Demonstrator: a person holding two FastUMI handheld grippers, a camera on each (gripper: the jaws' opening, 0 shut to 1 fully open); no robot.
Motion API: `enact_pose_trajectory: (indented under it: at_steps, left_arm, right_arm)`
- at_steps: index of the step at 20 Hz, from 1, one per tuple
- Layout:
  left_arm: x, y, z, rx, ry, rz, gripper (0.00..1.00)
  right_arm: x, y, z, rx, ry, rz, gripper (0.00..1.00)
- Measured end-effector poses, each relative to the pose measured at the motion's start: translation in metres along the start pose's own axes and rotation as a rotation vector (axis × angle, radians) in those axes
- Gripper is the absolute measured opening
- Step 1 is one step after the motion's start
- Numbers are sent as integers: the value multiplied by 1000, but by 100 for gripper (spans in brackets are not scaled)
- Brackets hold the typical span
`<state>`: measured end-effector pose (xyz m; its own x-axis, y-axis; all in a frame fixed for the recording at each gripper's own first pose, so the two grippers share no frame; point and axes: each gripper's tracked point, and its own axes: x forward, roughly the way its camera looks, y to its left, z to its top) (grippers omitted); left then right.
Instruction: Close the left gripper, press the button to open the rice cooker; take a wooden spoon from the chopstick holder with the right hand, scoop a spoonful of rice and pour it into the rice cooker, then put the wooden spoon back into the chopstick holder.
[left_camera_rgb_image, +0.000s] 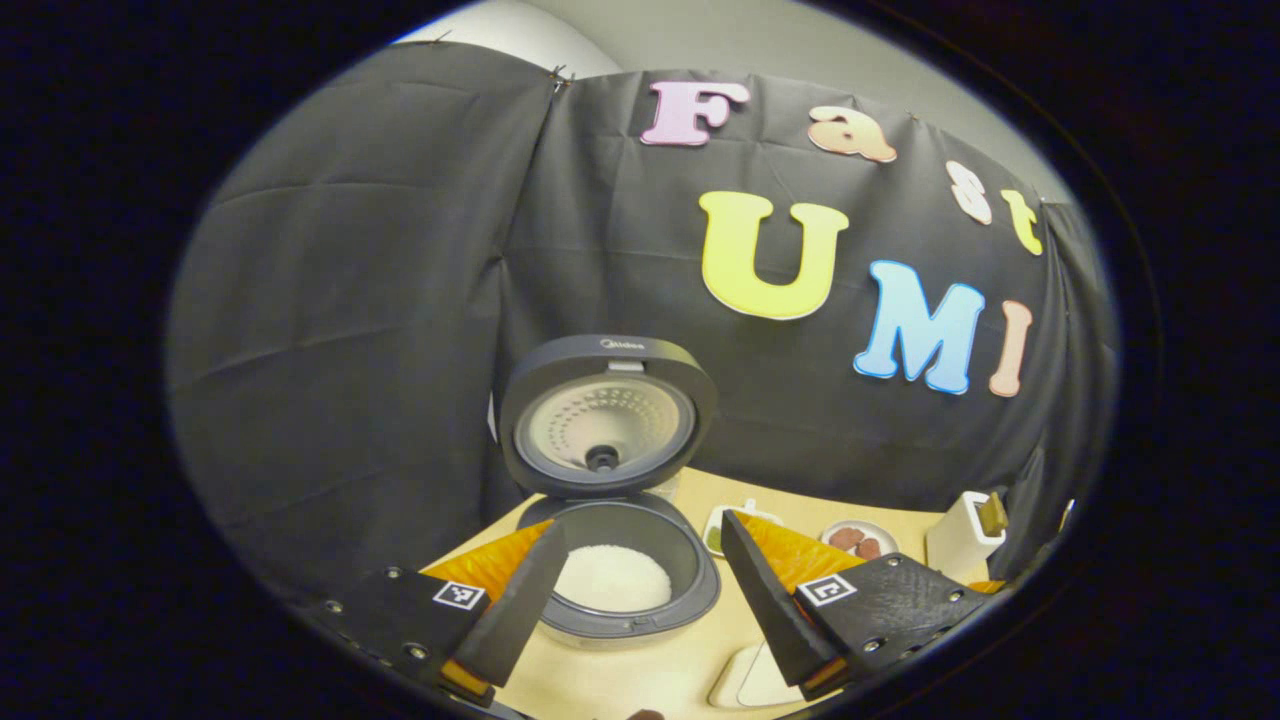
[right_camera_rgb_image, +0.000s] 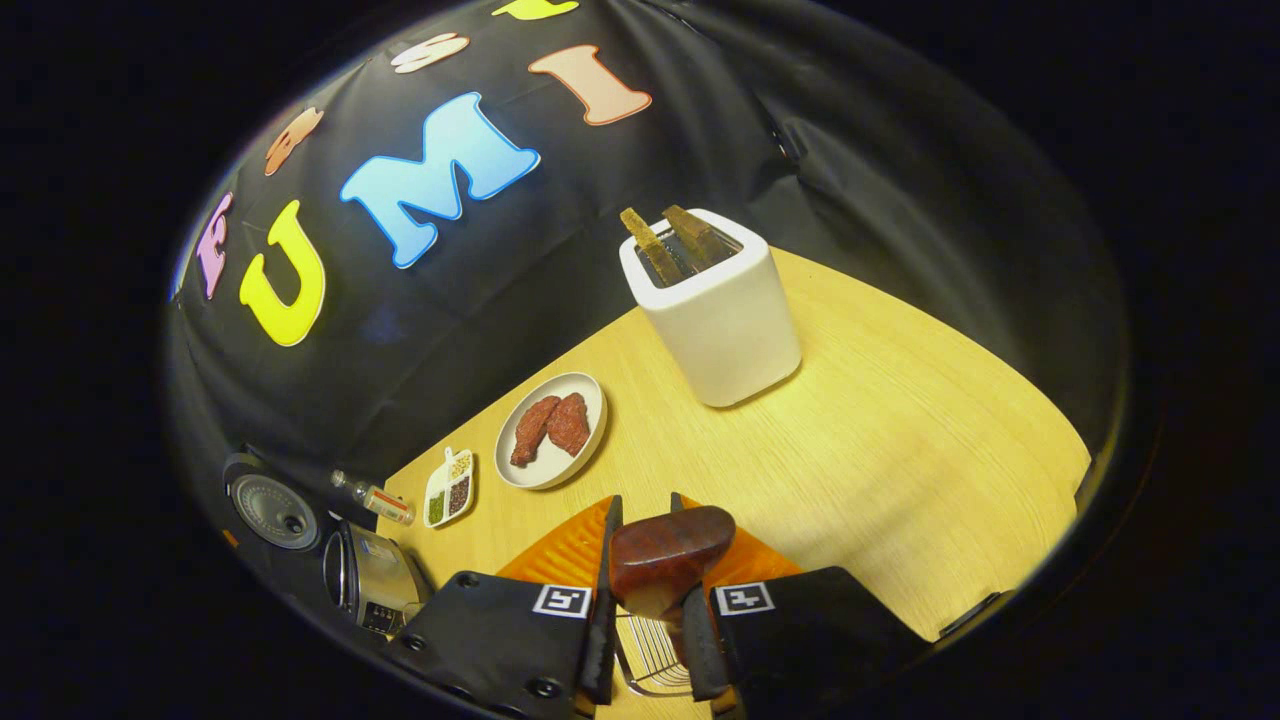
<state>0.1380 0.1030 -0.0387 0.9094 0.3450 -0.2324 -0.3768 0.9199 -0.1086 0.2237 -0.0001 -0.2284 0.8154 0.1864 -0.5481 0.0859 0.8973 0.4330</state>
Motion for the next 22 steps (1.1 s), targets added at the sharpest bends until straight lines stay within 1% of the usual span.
enact_pose_trajectory:
  at_steps: [1,2,3,5,6,7,9,11,12,13,14,15,17,18,19,21,22]
  left_arm:
    - [4,6,5,1,-1,15,97]
    - [7,11,12,0,-5,24,97]
    - [11,16,22,-2,-19,31,97]
    - [22,26,47,-9,-60,42,99]
    - [27,28,58,-13,-79,39,99]
    - [33,29,71,-18,-92,35,97]
    - [42,36,95,-23,-121,18,97]
    - [56,39,116,-14,-145,1,97]
    - [66,37,124,-2,-149,-11,99]
    - [76,36,129,11,-143,-24,97]
    - [90,31,133,16,-129,-39,98]
    - [102,26,135,7,-107,-56,99]
    - [123,14,145,-25,-84,-84,97]
    - [134,15,147,-28,-79,-80,99]
    - [145,18,149,-30,-73,-66,97]
    - [168,17,142,-27,-30,-62,98]
    - [180,20,137,-26,-2,-55,96]
  right_arm:
    - [-3,1,2,-1,-11,0,34]
    - [-6,1,4,-2,-24,-3,41]
    - [-10,1,6,-6,-42,-7,58]
    - [-21,-3,7,-32,-62,-26,80]
    - [-28,-8,5,-54,-71,-47,96]
    - [-37,-14,8,-76,-89,-68,98]
    - [-60,-24,17,-113,-144,-112,98]
    - [-87,-34,26,-120,-197,-154,98]
    - [-102,-34,31,-116,-225,-163,98]
    - [-115,-33,36,-116,-257,-171,98]
    - [-127,-34,42,-129,-291,-185,98]
    - [-137,-38,46,-148,-313,-209,98]
    - [-157,-50,56,-191,-360,-272,98]
    - [-167,-52,62,-200,-382,-286,98]
    - [-178,-50,65,-202,-399,-290,98]
    - [-194,-48,68,-212,-429,-296,98]
    - [-202,-49,71,-221,-447,-307,98]
